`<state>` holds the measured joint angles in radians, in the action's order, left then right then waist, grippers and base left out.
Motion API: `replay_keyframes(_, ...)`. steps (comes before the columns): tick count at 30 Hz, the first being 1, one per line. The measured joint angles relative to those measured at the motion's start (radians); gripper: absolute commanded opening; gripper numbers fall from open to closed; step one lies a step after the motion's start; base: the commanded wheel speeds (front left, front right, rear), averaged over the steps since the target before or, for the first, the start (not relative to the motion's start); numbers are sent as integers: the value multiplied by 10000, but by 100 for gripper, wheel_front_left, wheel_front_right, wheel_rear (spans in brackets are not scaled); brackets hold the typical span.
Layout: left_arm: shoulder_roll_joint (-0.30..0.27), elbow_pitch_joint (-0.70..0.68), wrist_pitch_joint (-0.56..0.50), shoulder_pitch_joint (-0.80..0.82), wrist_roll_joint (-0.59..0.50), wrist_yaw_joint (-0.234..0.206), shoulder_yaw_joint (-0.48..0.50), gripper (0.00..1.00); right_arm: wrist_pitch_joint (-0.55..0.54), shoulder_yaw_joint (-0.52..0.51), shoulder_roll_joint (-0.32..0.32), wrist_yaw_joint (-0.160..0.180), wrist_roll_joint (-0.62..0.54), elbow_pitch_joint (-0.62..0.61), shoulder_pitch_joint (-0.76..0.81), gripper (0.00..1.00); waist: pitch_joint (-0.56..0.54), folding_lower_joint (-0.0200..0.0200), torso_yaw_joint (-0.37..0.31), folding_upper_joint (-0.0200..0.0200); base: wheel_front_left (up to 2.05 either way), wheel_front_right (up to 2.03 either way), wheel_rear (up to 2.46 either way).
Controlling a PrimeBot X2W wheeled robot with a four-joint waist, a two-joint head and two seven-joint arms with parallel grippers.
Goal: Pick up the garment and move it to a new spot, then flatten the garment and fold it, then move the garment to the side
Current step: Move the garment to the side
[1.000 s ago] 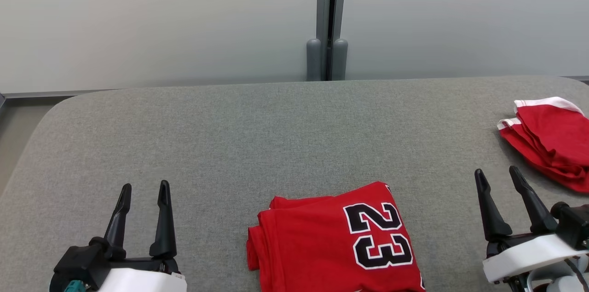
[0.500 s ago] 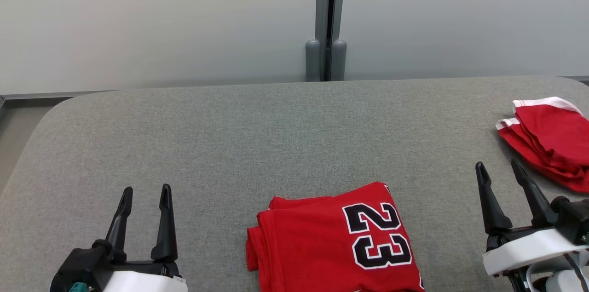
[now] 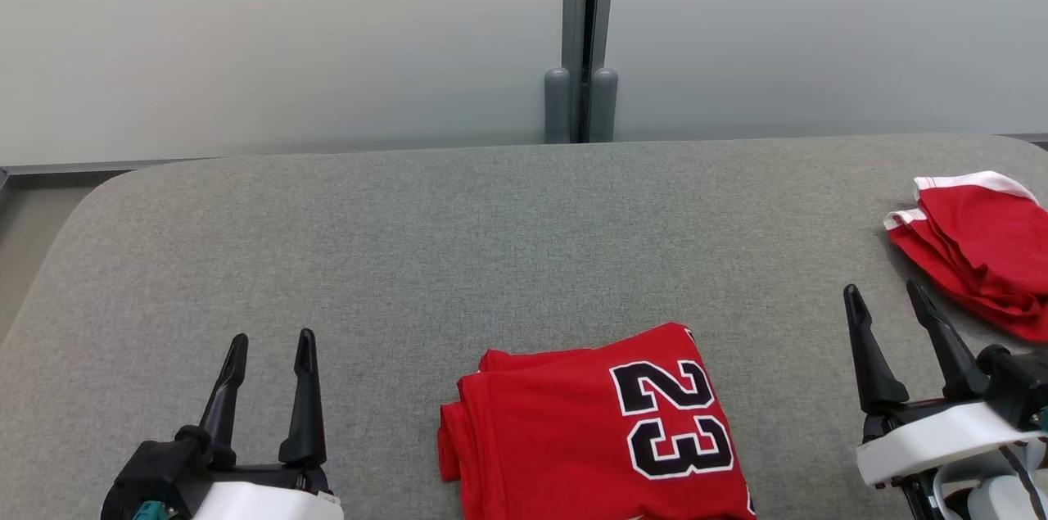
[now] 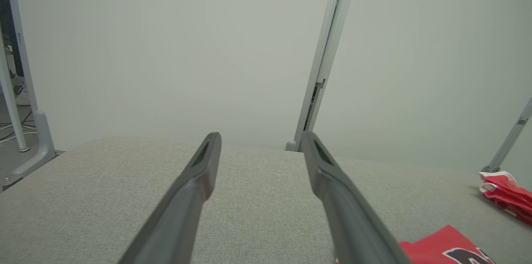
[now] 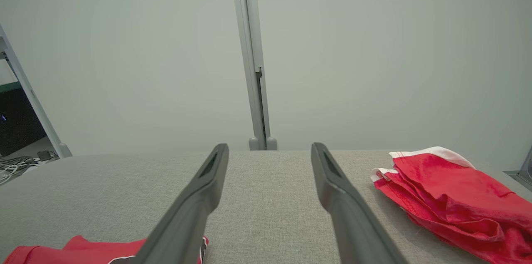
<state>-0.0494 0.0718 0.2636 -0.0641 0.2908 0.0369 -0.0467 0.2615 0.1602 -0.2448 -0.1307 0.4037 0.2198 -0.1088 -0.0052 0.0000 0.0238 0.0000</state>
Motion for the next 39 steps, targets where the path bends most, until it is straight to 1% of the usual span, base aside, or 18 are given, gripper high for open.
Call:
replay_keyframes(7, 0, 10, -2, 11, 12, -42, -10, 100, 0, 63, 0, 0, 104, 77, -53, 100, -35, 0, -17, 0, 0, 0, 0)
replay_keyframes(10, 0, 8, 0, 14, 31, -75, -10, 100, 2, 493, -12, 0, 314, 236, -119, 100, -65, 0, -14, 0, 0, 0, 0)
replay_keyframes(12, 0, 12, 0, 17, 58, -86, -27, 100, -8, 880, -46, 0, 468, 570, -272, 100, -79, 0, 8, 0, 0, 0, 0)
replay_keyframes(15, 0, 29, -2, 41, 86, -86, -138, 100, -464, 1745, -100, 0, 861, 1060, -579, 100, -79, 0, 103, 0, 0, 0, 0)
replay_keyframes(18, 4, 23, 0, 61, 102, -88, -209, 100, -1037, 2376, -211, 0, 1225, 1563, -1027, 100, -57, 0, 261, 0, 0, 0, 0)
replay_keyframes(22, 4, 46, 0, 62, 144, -105, -280, 100, -2167, 3369, -332, 0, 1925, 2211, -1474, 100, -10, 0, 544, 0, 0, 0, 0)
replay_keyframes(27, 0, 107, -2, 64, 188, -115, -314, 100, -3051, 3611, -401, 0, 2711, 3033, -1781, 100, 37, 0, 949, 0, 0, 0, 0)
replay_keyframes(33, 0, 123, 0, 64, 169, -104, -280, 100, -3862, 3438, -230, 0, 3001, 3971, -1773, 100, 49, 0, 1358, 0, 0, 0, 0)
replay_keyframes(39, 0, 125, 0, 65, 90, -71, -286, 100, -4757, 3333, -79, 0, 3442, 4475, -1714, 100, 123, 0, 1545, 0, 0, 0, 0)
